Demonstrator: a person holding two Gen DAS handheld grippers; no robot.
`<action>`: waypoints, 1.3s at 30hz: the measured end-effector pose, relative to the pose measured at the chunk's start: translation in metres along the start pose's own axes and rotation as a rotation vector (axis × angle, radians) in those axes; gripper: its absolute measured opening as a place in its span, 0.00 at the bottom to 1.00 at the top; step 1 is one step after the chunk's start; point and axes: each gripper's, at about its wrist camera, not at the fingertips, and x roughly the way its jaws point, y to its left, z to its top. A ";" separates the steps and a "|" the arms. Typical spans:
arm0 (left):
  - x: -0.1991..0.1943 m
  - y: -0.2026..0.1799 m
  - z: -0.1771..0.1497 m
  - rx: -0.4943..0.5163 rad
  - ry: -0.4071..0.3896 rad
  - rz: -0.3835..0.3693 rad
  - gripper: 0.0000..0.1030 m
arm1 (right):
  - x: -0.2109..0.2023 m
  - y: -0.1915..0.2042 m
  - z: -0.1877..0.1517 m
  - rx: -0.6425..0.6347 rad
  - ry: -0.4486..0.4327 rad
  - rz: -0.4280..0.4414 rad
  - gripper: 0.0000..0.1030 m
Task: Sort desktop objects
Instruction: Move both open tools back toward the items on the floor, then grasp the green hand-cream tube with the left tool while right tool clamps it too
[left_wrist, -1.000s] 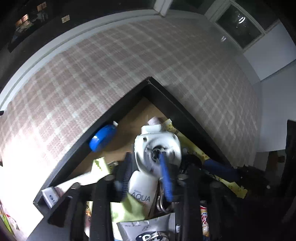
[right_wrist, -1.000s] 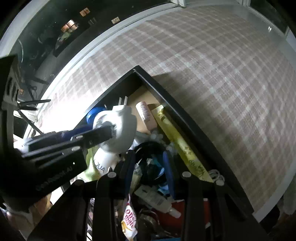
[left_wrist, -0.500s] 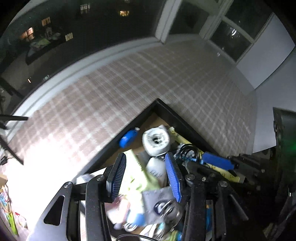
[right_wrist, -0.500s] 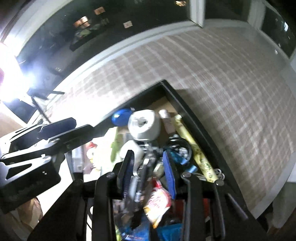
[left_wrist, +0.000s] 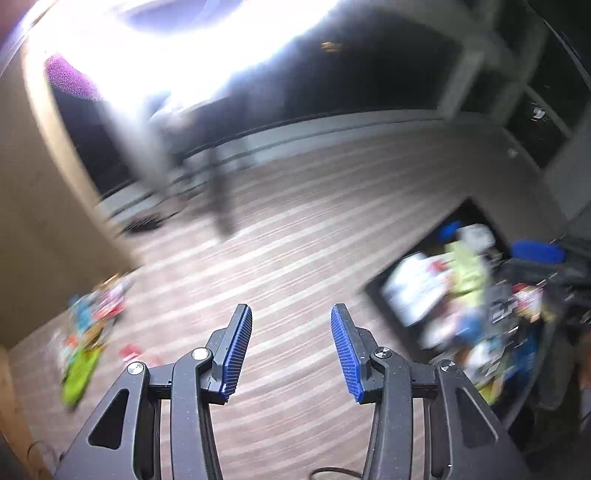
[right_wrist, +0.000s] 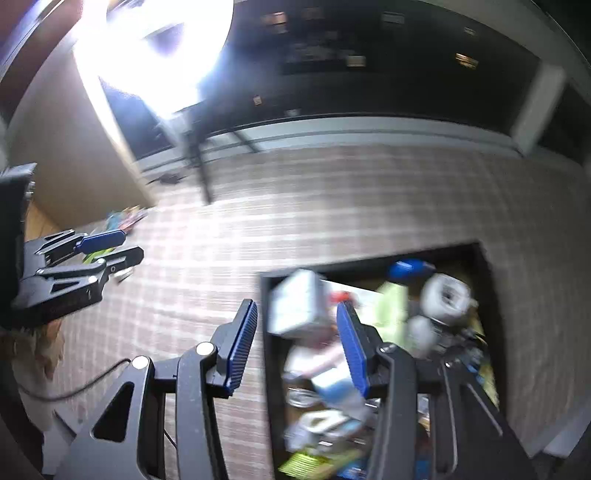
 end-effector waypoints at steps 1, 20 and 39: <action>0.000 0.024 -0.009 -0.023 0.008 0.030 0.41 | 0.006 0.018 0.005 -0.032 0.007 0.019 0.43; 0.056 0.289 -0.109 -0.363 0.217 0.187 0.40 | 0.123 0.234 0.031 -0.269 0.194 0.209 0.43; 0.088 0.318 -0.135 -0.438 0.239 0.092 0.40 | 0.170 0.289 0.035 -0.198 0.278 0.307 0.42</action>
